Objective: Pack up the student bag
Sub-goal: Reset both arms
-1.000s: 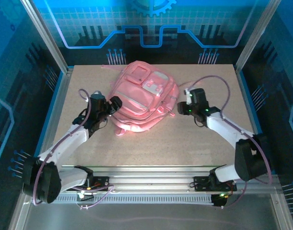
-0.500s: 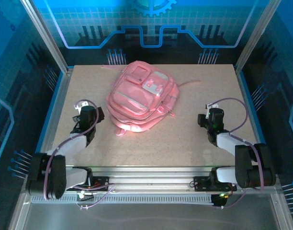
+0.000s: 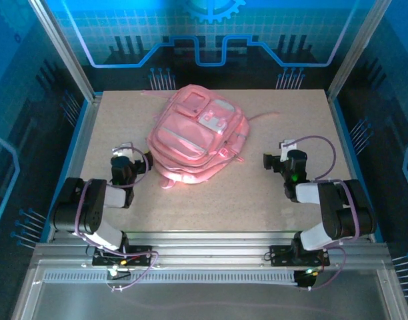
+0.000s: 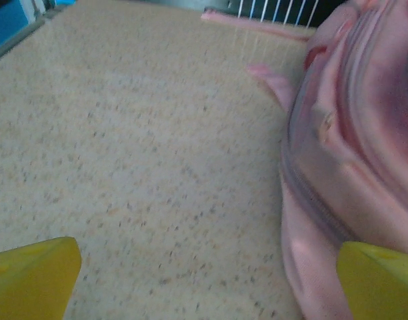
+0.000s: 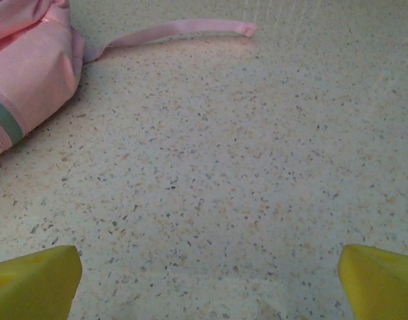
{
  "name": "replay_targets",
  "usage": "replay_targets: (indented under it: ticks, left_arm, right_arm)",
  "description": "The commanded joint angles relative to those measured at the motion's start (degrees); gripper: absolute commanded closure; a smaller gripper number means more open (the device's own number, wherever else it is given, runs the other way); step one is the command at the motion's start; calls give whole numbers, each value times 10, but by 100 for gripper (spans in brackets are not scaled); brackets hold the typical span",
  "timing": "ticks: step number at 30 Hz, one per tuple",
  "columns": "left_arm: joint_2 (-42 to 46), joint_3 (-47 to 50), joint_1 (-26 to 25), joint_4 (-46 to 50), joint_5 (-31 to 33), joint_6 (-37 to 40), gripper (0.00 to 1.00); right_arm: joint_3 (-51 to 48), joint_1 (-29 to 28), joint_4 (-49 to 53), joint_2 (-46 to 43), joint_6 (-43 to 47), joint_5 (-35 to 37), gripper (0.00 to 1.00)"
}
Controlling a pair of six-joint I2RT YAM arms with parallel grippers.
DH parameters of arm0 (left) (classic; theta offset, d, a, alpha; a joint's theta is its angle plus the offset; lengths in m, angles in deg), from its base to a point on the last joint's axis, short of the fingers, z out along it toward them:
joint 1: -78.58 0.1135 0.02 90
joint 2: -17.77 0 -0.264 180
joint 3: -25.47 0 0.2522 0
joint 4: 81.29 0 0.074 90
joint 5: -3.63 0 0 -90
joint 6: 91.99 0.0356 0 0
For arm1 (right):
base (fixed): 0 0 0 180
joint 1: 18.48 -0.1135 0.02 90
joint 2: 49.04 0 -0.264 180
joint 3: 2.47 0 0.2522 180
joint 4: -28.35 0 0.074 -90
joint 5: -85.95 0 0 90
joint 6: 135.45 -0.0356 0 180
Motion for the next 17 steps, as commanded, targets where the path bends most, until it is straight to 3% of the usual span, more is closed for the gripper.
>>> replay_targets:
  ticks: [1, 17]
  left_arm:
    - [0, -6, 6, -42, -25, 12, 1]
    - [0, -22, 2, -13, -18, 16, 1]
  right_arm:
    - [13, -5, -36, 2, 11, 8, 0]
    - [14, -4, -34, 2, 12, 5, 0]
